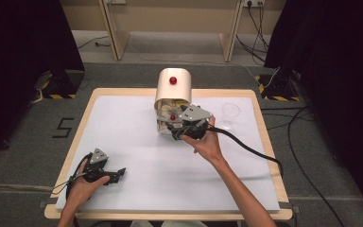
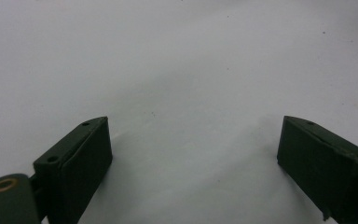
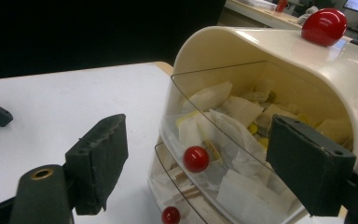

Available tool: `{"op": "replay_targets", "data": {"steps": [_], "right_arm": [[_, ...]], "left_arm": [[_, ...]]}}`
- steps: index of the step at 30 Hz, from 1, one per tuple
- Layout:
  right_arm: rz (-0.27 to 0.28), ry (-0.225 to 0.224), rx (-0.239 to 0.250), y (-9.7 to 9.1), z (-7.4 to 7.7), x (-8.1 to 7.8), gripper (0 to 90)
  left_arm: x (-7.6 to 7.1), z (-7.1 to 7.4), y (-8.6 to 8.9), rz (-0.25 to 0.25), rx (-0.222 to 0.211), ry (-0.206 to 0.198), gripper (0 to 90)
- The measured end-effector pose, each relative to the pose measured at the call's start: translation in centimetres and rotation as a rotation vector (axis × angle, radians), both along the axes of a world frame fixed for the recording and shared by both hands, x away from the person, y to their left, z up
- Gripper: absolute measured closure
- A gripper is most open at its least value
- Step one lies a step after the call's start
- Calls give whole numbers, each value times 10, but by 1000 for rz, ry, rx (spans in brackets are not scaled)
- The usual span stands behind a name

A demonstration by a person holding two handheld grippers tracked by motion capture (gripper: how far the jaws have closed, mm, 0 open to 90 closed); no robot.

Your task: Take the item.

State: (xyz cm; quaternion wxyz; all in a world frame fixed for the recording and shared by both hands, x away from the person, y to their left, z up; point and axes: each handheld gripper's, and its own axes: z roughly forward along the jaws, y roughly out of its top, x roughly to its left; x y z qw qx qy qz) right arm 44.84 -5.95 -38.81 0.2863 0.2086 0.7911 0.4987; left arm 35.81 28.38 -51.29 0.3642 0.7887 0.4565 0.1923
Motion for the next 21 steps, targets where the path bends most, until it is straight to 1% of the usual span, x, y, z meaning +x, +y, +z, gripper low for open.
{"op": "replay_targets", "data": {"steps": [2, 4, 9, 12, 14, 16, 18, 21], "right_arm": [[-4, -3, 4, 1, -1, 4, 211], [-8, 5, 8, 2, -1, 9, 211], [-19, 25, -16, 2, -4, 16, 217], [-11, 35, -35, 3, -7, 17, 221], [-8, 23, -54, 3, -7, 16, 226], [-3, 30, -53, 2, -6, 16, 229], [-2, 48, -42, 2, -4, 15, 230], [9, 55, -44, 1, -3, 14, 232]], "left_arm": [[0, 0, 0, 0, -1, 0, 90], [0, 0, 0, 0, 0, 0, 90], [0, 0, 0, 0, -1, 0, 91], [0, 0, 0, -1, -1, 0, 90], [0, 0, 0, -1, -1, 0, 91], [0, 0, 0, -1, -1, 0, 91], [0, 0, 0, -1, -1, 0, 91], [0, 0, 0, -1, -1, 0, 91]]}}
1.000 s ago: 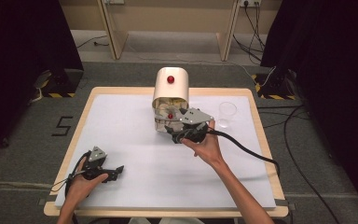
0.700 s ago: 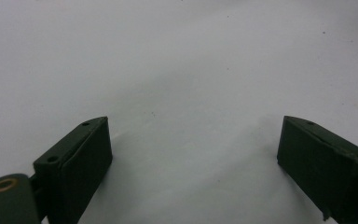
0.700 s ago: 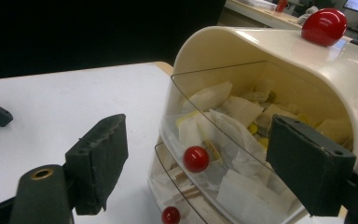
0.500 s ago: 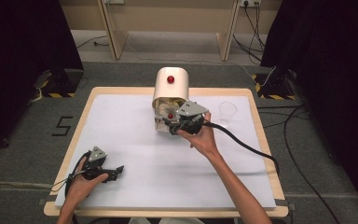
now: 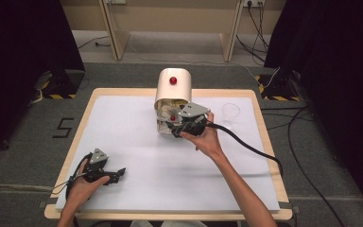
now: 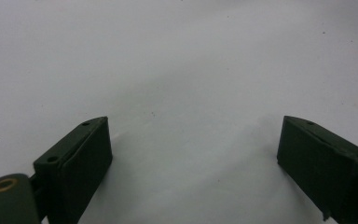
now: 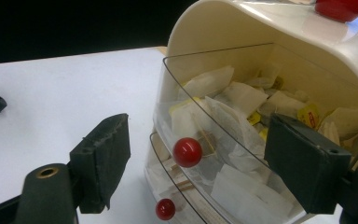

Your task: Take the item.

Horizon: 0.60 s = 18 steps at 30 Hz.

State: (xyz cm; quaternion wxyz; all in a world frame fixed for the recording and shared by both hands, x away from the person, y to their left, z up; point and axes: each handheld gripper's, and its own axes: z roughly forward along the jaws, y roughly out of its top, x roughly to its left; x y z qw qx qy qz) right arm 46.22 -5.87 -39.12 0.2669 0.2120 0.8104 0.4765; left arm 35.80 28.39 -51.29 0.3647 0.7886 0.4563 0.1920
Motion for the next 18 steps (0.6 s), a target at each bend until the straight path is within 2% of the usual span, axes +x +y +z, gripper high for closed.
{"op": "replay_targets", "data": {"steps": [8, 18], "right_arm": [[26, 17, 1, -2, 3, -6, 241], [74, 39, -35, -6, 6, -19, 247]], "left_arm": [[0, 0, 0, 0, 0, 0, 91], [0, 0, 0, -1, -1, 0, 91]]}}
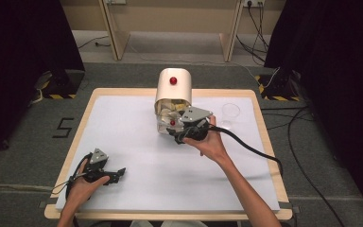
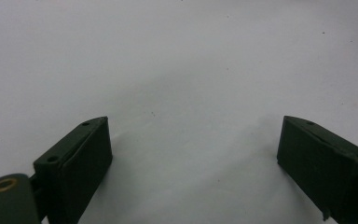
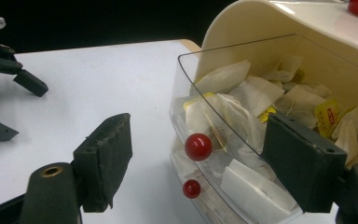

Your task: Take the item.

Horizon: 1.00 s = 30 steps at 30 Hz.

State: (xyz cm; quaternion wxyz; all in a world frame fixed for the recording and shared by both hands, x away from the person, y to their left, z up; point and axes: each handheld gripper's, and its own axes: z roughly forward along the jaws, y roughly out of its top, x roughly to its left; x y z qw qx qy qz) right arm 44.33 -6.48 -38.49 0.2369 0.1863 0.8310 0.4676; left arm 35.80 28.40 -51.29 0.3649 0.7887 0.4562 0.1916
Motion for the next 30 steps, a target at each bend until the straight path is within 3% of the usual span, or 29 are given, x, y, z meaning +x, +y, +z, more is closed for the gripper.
{"op": "replay_targets", "data": {"steps": [22, 30], "right_arm": [[60, -5, -64, -4, -3, -31, 275], [61, 9, -36, -10, -5, -35, 318]], "left_arm": [[0, 0, 0, -1, -1, 0, 92], [0, 0, 0, 0, -1, 0, 92]]}}
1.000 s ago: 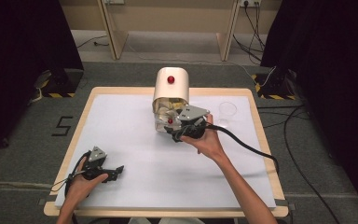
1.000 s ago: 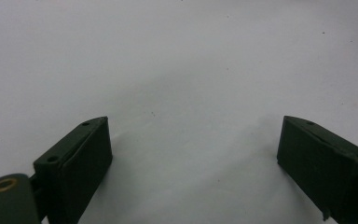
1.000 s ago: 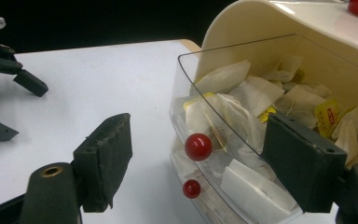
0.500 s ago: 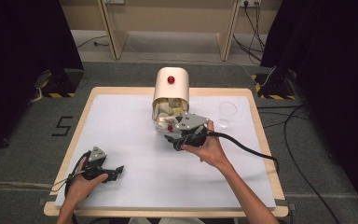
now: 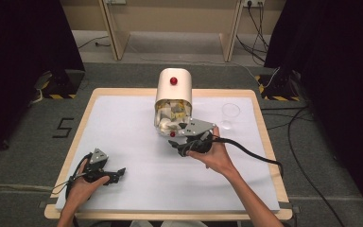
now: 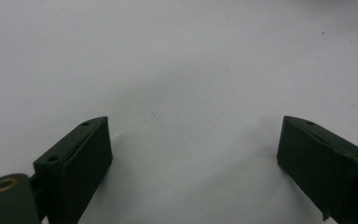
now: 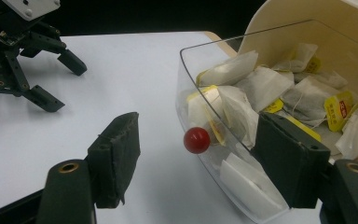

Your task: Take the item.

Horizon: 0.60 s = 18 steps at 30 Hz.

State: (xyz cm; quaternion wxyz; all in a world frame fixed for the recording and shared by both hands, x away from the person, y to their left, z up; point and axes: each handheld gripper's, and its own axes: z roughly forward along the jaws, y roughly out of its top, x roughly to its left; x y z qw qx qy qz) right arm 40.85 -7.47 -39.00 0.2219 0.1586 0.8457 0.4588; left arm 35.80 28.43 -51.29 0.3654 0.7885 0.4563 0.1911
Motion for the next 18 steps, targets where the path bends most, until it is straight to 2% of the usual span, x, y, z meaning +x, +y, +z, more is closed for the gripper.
{"op": "replay_targets", "data": {"steps": [18], "right_arm": [[16, 9, -13, -1, -3, -10, 340]], "left_arm": [[0, 0, 0, -1, 0, 0, 92]]}}
